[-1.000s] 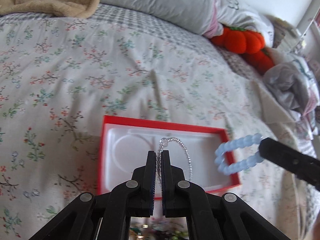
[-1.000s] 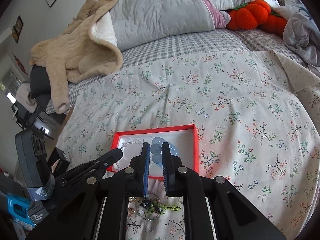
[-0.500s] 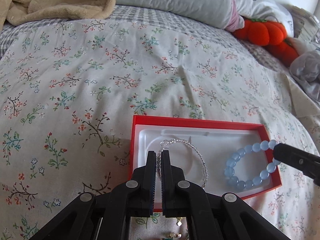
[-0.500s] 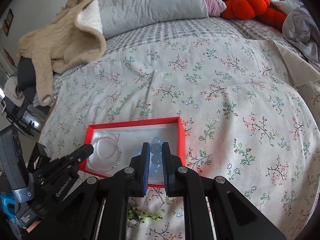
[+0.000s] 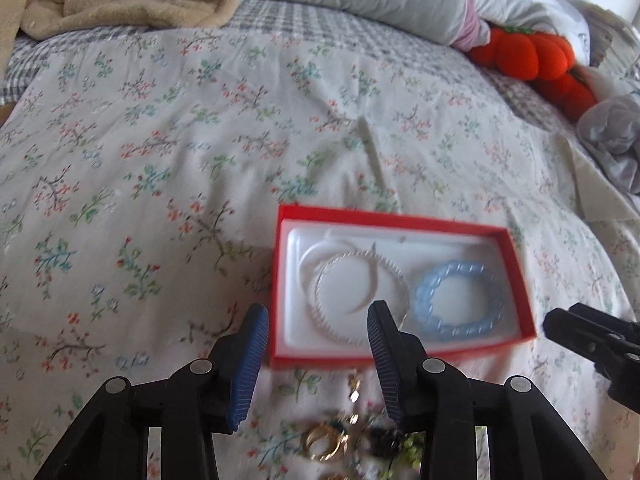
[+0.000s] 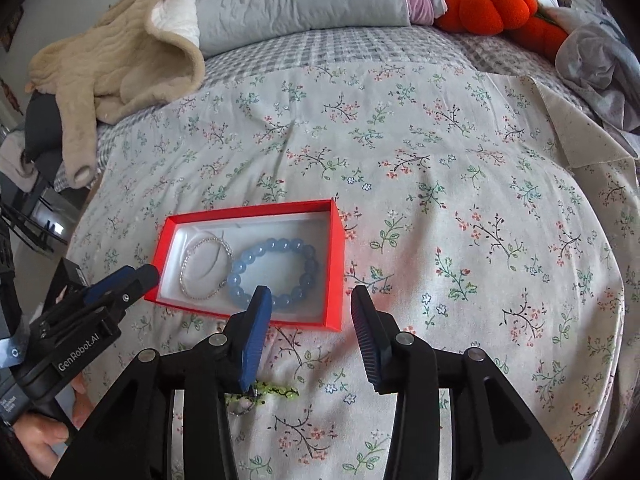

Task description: Organize jewelry

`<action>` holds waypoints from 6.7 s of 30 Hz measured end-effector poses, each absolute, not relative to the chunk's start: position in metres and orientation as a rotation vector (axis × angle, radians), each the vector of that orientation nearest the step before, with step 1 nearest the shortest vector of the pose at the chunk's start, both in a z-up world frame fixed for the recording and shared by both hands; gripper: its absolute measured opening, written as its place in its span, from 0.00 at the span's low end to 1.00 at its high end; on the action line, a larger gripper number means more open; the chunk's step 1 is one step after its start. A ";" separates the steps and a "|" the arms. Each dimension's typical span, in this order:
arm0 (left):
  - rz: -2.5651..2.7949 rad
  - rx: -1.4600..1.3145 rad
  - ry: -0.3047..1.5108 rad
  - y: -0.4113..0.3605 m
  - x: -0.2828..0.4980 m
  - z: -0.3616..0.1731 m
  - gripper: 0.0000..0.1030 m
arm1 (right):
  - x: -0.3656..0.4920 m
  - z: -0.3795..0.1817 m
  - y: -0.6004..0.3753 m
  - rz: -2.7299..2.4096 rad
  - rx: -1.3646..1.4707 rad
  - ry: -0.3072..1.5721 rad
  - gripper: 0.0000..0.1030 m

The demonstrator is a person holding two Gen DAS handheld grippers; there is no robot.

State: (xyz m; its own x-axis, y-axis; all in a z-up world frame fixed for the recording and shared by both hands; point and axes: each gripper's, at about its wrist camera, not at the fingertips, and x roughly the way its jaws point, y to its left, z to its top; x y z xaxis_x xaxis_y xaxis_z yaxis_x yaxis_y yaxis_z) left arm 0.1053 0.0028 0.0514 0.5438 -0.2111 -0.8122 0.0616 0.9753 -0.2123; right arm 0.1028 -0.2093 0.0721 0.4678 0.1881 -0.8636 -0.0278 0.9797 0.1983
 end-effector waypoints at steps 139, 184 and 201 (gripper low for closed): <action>-0.299 -0.339 0.926 -0.004 0.131 0.034 0.02 | 0.133 0.044 -0.195 0.175 0.344 1.099 0.05; -0.058 -0.064 1.190 0.006 0.064 0.013 0.91 | 0.065 0.039 -0.194 0.064 0.252 1.267 0.67; -0.236 -0.149 1.282 -0.021 0.084 -0.013 0.46 | 0.071 0.027 -0.206 0.024 0.275 1.297 0.68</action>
State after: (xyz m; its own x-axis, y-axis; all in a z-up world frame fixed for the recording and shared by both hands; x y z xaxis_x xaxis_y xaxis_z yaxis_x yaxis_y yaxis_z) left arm 0.0841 -0.0212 -0.0128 0.2658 -0.2565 -0.9293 0.0911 0.9663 -0.2407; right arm 0.0714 -0.2065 0.0267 0.2745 0.1712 -0.9462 0.1366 0.9671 0.2146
